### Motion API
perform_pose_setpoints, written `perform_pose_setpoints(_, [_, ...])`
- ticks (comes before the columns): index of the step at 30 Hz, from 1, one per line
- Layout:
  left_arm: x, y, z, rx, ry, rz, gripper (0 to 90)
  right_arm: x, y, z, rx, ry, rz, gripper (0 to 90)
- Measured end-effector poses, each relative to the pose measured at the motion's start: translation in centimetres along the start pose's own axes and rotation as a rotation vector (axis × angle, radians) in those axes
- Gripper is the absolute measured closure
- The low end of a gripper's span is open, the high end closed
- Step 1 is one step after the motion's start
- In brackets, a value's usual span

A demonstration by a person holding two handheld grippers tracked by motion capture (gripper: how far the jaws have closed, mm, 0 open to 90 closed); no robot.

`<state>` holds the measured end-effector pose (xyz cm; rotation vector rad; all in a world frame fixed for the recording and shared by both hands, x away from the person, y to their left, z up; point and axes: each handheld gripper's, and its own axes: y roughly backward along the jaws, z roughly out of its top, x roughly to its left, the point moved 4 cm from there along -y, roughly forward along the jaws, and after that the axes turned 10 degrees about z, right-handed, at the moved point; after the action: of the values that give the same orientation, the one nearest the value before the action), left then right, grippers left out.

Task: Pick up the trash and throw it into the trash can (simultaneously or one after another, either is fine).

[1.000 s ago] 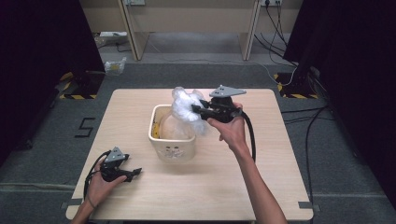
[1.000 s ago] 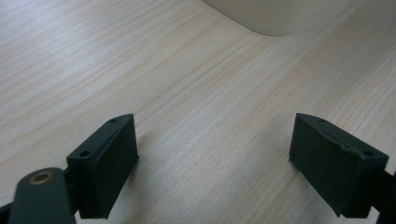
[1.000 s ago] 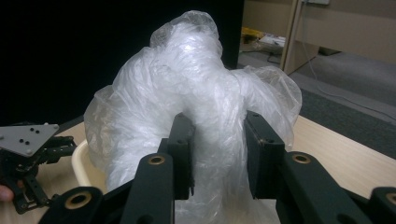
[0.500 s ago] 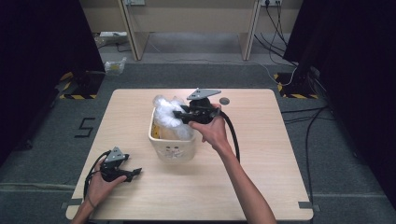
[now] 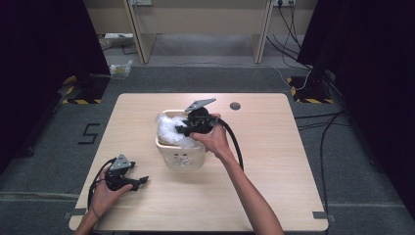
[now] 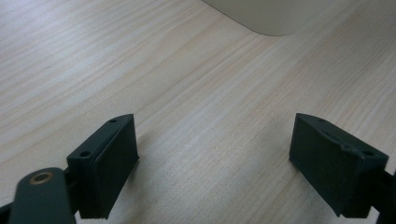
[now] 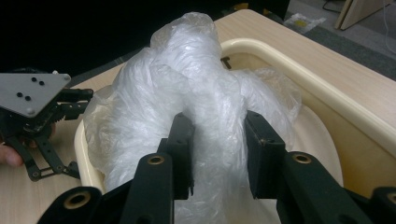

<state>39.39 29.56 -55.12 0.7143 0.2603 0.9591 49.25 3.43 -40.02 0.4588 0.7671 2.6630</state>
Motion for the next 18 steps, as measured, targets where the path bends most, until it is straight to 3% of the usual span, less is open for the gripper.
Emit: perform_pose_setpoints(18, [0.0, 0.0, 0.0, 0.002, 0.0, 0.0, 14.4, 0.1, -1.4, -1.1, 0.131, 0.028, 0.034, 66.6])
